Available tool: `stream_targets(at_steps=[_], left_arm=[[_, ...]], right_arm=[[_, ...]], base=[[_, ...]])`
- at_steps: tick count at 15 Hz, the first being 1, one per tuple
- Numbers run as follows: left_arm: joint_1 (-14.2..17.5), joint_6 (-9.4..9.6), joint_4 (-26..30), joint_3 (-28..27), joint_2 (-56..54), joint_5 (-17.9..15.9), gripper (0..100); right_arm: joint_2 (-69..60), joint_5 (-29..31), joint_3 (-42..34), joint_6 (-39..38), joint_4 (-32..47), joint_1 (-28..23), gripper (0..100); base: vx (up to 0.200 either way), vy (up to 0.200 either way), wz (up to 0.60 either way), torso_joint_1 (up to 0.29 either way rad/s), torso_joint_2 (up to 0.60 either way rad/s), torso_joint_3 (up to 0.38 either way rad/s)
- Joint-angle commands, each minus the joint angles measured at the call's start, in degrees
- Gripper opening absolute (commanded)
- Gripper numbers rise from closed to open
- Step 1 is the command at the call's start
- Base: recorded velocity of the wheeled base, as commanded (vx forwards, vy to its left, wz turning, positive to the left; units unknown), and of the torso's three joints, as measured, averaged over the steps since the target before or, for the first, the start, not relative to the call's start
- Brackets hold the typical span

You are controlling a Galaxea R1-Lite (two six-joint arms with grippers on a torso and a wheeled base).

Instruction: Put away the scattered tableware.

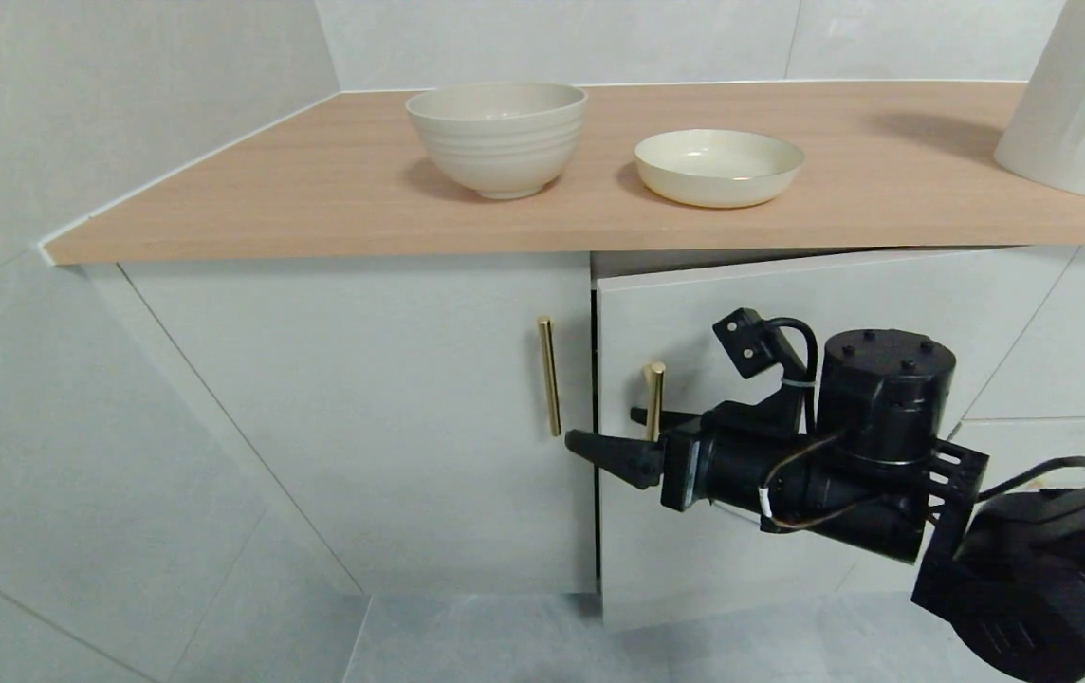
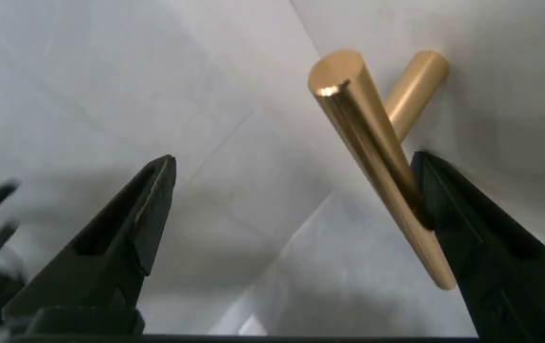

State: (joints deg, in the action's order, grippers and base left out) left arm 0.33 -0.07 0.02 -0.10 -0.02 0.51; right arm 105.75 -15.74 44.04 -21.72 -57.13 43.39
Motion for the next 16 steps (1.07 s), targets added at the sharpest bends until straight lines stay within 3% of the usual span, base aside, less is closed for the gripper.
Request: stream_targets(at_steps=[1, 3, 6, 9, 10, 12, 14, 16], left_arm=[[0.02, -0.01, 0.06, 0.01, 0.02, 0.02, 100], [0.02, 1.92, 0.06, 0.01, 0.02, -0.07, 100], [0.02, 0.25, -0.02, 0.01, 0.02, 0.02, 100], [0.02, -0.01, -0.29, -0.25, 0.02, 0.37, 100], [-0.15, -0.98, -0.38, -4.65, 0.38, -0.69, 100], [-1.03, -0.72, 5.42, -16.07, 7.23, -9.74, 100], [-1.03, -1.86, 7.97, -27.24, 22.35, -19.06, 100], [-1.21, -3.44, 7.62, -35.59, 35.18, -23.1, 100]], right_arm=[[-5.47, -0.52, -4.93, -0.07, -1.32, 3.81, 100], [-7.32, -0.52, -7.57, -0.07, -2.2, 5.92, 100], [-10.83, -0.52, -12.4, -0.34, -2.38, 5.92, 100], [-14.44, -0.52, -16.01, -0.42, -2.38, 7.59, 100], [-16.19, -0.52, -18.29, -0.25, -2.38, 9.26, 100], [-18.3, -0.52, -20.49, -0.25, -2.38, 10.31, 100], [-18.65, -0.52, -21.63, -0.16, -2.38, 11.11, 100], [-18.57, -0.52, -22.25, -0.16, -2.38, 11.11, 100]], base=[[0.0, 0.0, 0.0, 0.0, 0.0, 0.0], [0.0, 0.0, 0.0, 0.0, 0.0, 0.0], [0.0, 0.0, 0.0, 0.0, 0.0, 0.0], [0.0, 0.0, 0.0, 0.0, 0.0, 0.0], [0.0, 0.0, 0.0, 0.0, 0.0, 0.0], [0.0, 0.0, 0.0, 0.0, 0.0, 0.0], [0.0, 0.0, 0.0, 0.0, 0.0, 0.0], [0.0, 0.0, 0.0, 0.0, 0.0, 0.0]])
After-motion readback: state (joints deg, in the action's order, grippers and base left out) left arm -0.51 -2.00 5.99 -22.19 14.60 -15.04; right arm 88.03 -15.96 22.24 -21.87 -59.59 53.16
